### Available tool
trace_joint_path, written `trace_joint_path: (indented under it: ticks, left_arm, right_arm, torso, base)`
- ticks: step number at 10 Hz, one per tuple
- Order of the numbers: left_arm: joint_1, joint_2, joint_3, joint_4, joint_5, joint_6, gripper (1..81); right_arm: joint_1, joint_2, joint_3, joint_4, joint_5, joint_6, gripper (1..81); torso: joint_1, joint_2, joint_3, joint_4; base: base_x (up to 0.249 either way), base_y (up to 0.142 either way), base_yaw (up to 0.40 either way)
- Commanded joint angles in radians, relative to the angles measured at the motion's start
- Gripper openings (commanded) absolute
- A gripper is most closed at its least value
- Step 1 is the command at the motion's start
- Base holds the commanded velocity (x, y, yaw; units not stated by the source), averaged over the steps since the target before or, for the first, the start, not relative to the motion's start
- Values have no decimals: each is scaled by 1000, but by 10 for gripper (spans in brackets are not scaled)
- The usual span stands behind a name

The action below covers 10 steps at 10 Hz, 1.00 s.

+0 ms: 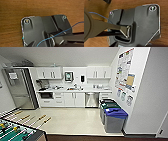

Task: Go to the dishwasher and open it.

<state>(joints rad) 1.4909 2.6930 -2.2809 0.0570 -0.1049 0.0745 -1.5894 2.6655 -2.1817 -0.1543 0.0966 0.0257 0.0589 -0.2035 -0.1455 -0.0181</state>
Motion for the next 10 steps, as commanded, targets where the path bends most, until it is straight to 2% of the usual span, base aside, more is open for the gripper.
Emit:
trace_joint_path:
  ticks: [1,10]
  left_arm:
    - [-53,-21,9,4,45,-2,811]
    - [-51,-21,11,4,45,-2,811]
  right_arm:
    - [47,-22,11,-14,-49,-6,811]
    - [47,-22,11,-14,-51,-6,811]
  torso:
    - [0,0,0,0]
    - [0,0,0,0]
  base:
    - [140,0,0]
    - [126,91,0]
